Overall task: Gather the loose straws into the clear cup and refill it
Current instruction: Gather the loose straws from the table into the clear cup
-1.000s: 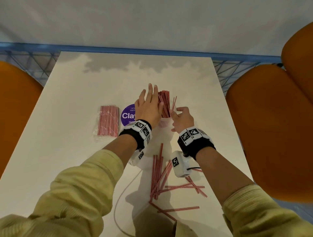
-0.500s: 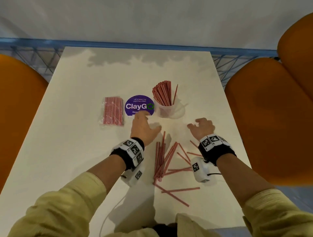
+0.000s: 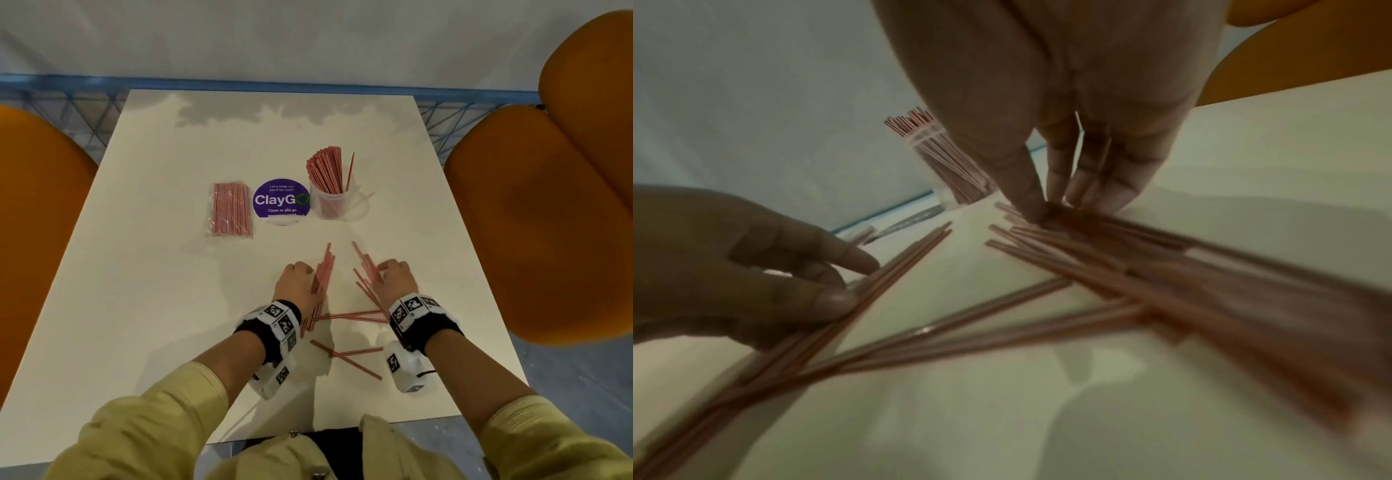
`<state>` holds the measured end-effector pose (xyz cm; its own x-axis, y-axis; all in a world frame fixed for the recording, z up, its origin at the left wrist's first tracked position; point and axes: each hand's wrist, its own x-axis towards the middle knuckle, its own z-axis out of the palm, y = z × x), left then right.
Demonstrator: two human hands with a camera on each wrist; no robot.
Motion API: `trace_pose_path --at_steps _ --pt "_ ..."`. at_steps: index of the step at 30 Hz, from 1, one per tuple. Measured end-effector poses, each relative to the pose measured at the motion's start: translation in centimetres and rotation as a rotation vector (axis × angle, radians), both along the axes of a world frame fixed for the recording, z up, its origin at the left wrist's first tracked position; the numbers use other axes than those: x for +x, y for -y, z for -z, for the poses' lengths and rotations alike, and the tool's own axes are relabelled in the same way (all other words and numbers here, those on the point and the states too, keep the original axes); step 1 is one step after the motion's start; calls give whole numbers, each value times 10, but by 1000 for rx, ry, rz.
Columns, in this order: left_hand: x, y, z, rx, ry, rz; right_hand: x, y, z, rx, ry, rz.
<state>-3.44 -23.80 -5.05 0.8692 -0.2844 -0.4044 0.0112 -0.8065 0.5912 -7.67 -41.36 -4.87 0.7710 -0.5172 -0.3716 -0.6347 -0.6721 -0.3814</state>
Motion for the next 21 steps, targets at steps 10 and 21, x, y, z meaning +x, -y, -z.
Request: trace_pose_path --at_steps 10,21 --pt "-7 3 -13 43 -78 -69 -4 -23 -18 95 -32 -27" --pt "-3 31 -13 -1 -217 -65 15 -51 -4 377 11 115"
